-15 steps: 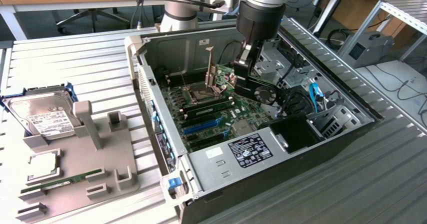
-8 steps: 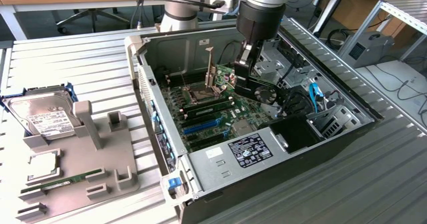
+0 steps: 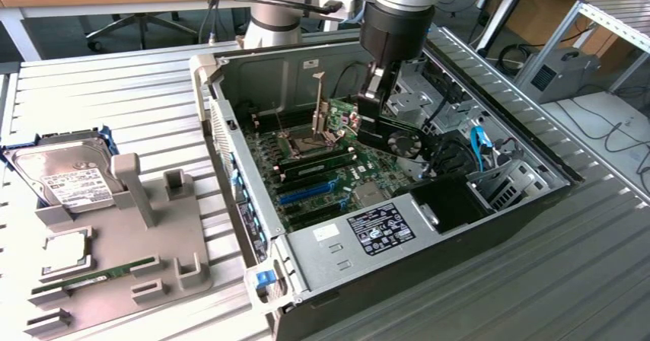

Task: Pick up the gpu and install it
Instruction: 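Insert the gpu into the slot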

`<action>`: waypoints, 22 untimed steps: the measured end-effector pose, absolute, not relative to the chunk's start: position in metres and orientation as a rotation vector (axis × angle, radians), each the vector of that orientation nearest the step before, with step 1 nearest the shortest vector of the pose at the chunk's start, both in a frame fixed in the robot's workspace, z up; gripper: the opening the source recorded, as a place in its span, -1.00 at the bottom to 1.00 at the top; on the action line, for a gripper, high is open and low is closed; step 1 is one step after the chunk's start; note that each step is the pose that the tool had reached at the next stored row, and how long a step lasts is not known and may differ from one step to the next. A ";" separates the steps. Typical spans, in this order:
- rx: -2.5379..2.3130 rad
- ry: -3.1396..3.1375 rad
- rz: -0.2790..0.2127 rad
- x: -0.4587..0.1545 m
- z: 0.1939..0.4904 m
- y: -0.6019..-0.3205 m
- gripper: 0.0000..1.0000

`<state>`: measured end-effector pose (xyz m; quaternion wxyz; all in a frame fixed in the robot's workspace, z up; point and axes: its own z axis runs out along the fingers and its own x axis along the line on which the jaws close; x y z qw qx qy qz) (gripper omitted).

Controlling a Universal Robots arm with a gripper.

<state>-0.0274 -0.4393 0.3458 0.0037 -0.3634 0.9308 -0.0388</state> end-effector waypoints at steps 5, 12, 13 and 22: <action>-1.154 2.912 -0.124 -0.027 0.346 -0.439 -0.47; -1.182 2.900 -0.127 -0.027 0.346 -0.439 -0.47; -1.185 2.899 -0.127 -0.027 0.346 -0.439 -0.47; -1.207 2.890 -0.129 -0.027 0.346 -0.439 -0.47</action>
